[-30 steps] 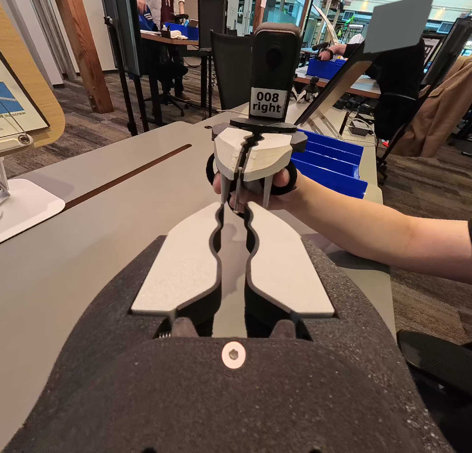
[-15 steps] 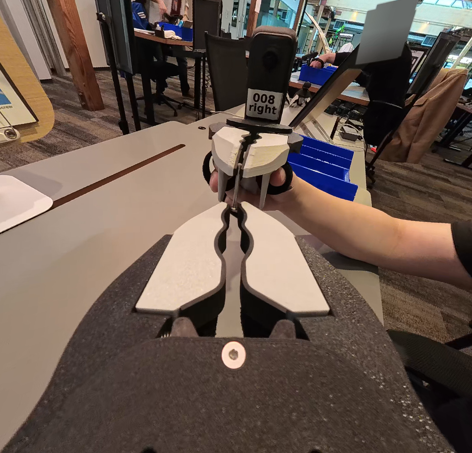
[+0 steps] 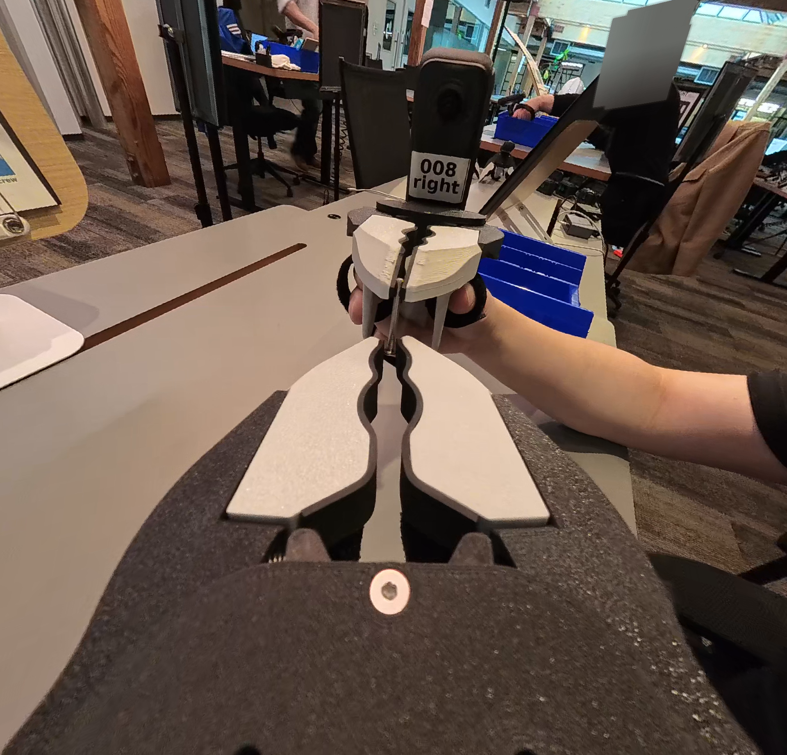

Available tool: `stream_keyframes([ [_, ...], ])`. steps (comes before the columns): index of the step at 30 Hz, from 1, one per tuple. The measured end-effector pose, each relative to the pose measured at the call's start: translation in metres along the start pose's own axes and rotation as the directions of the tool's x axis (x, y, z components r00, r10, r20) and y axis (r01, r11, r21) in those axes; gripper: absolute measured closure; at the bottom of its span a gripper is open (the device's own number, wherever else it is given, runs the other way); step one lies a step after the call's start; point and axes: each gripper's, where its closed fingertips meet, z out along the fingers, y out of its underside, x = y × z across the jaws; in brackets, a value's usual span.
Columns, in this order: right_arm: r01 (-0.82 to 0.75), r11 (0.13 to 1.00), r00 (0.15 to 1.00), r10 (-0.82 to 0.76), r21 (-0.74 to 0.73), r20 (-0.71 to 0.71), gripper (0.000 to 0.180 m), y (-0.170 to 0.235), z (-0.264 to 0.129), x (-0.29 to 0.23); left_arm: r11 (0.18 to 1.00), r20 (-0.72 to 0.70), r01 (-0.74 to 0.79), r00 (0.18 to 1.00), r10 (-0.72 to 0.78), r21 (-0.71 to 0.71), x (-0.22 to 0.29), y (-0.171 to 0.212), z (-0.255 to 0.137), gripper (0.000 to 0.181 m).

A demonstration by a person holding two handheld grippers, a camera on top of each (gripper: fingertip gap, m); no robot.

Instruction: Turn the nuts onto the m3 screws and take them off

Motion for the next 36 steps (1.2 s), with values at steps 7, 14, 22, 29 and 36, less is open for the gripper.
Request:
stream_keyframes([
  [7,0.023,1.000,0.999,-0.023,-0.002,-0.028,0.166,0.001,0.002,0.002,0.999,-0.013,0.023,1.000,-0.023,0.025,0.001,-0.002,-0.002,0.177],
  [14,-0.012,0.999,0.998,0.016,0.052,-0.067,0.160,-0.005,-0.004,0.011,0.998,0.002,0.042,0.999,-0.043,0.049,-0.004,-0.002,-0.010,0.177],
  [22,-0.070,0.960,0.989,0.032,-0.269,-0.143,0.166,0.073,0.001,0.035,0.995,0.147,0.071,0.986,-0.079,0.063,-0.025,0.009,-0.079,0.176],
  [29,0.100,0.804,0.989,-0.143,-0.585,-0.027,0.170,0.149,0.044,0.052,0.998,0.264,0.065,0.962,-0.064,0.005,-0.030,0.035,-0.132,0.177],
  [36,0.255,0.628,0.964,-0.229,-0.736,0.139,0.172,0.195,0.068,0.087,0.998,0.273,0.060,0.960,-0.058,0.004,-0.030,0.047,-0.150,0.177],
])
